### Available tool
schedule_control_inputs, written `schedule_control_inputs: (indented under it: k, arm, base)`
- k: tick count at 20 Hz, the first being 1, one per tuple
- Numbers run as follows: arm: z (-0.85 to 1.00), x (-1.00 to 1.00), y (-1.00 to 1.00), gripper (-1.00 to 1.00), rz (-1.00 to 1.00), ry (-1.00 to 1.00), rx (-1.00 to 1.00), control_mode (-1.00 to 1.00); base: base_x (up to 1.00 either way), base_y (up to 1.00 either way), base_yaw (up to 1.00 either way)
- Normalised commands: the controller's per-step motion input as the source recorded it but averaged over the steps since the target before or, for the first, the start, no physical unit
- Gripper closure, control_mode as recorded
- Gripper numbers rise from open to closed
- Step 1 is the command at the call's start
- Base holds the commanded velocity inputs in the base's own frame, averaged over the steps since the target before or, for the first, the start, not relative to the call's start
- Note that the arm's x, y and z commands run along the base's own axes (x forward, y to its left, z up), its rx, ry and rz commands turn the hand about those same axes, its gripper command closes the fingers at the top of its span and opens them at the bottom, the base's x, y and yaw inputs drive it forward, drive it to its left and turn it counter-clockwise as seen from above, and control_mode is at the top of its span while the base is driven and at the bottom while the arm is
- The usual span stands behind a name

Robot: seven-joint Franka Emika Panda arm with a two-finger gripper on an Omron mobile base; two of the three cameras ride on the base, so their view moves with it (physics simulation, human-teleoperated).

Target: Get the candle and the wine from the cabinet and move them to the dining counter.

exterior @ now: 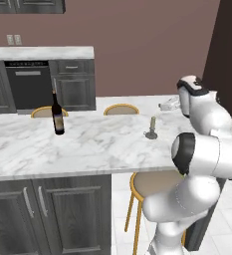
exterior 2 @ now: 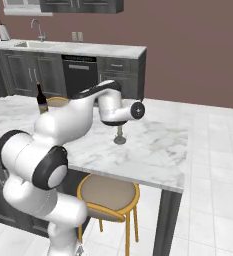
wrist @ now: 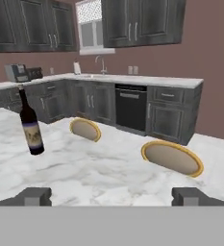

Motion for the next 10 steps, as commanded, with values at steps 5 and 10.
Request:
schedule_control_inputs:
  k: [5, 10]
  arm:
    - [0.88, -0.48, 0.12, -1.0, -0.15, 0.14, -0.01, -1.0]
    - [0.73, -0.67, 0.18, -1.0, -0.19, 0.11, 0.0, -1.0]
  base:
    - [0.0, 0.0, 0.0]
    - [0.0, 0.0, 0.0]
